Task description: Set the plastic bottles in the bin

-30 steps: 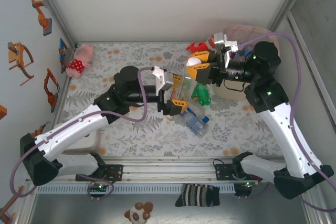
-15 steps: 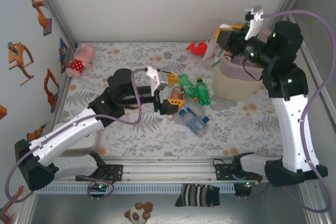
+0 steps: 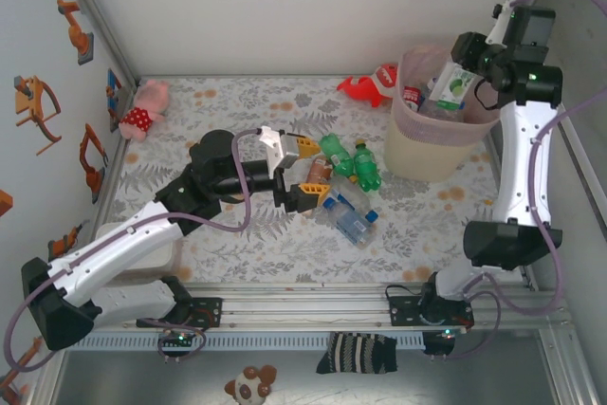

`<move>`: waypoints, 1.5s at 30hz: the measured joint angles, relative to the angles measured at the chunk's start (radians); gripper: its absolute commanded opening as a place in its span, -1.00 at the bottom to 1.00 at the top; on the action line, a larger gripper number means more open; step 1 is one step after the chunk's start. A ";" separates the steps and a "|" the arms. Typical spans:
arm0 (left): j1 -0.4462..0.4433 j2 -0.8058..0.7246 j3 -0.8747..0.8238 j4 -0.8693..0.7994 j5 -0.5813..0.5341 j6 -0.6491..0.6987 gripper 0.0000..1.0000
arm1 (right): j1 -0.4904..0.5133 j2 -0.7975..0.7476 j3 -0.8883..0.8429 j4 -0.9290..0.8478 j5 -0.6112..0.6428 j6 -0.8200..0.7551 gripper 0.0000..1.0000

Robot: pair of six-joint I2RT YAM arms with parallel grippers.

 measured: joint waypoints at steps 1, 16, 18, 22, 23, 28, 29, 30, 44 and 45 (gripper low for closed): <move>0.000 0.000 0.000 0.000 0.000 0.000 0.76 | 0.000 0.015 0.000 -0.014 0.003 -0.004 -0.49; 0.004 -0.019 -0.025 0.000 -0.016 0.000 0.76 | -0.013 0.187 -0.077 -0.068 -0.007 -0.036 -0.41; 0.004 -0.021 -0.027 0.000 -0.019 0.000 0.76 | -0.014 0.214 -0.088 -0.064 -0.017 -0.035 -0.39; 0.004 -0.024 -0.027 0.000 -0.030 0.000 0.76 | -0.014 0.248 -0.097 -0.053 -0.036 -0.038 -0.32; 0.004 -0.024 -0.027 0.000 -0.032 0.000 0.76 | -0.015 0.251 -0.097 -0.050 -0.037 -0.040 -0.29; 0.004 -0.024 -0.027 -0.002 -0.037 0.000 0.76 | -0.015 0.267 -0.086 -0.051 -0.036 -0.047 -0.01; 0.004 -0.024 -0.027 -0.003 -0.040 0.000 0.76 | -0.015 0.274 -0.081 -0.050 -0.036 -0.052 0.04; 0.004 -0.024 -0.027 -0.004 -0.042 0.000 0.76 | -0.015 0.283 -0.077 -0.050 -0.036 -0.055 0.07; 0.004 -0.046 -0.043 -0.008 -0.079 -0.004 0.76 | -0.015 0.259 -0.005 -0.140 -0.039 -0.086 0.41; 0.004 -0.046 -0.044 -0.008 -0.079 -0.006 0.76 | -0.015 0.246 -0.004 -0.143 -0.040 -0.086 0.40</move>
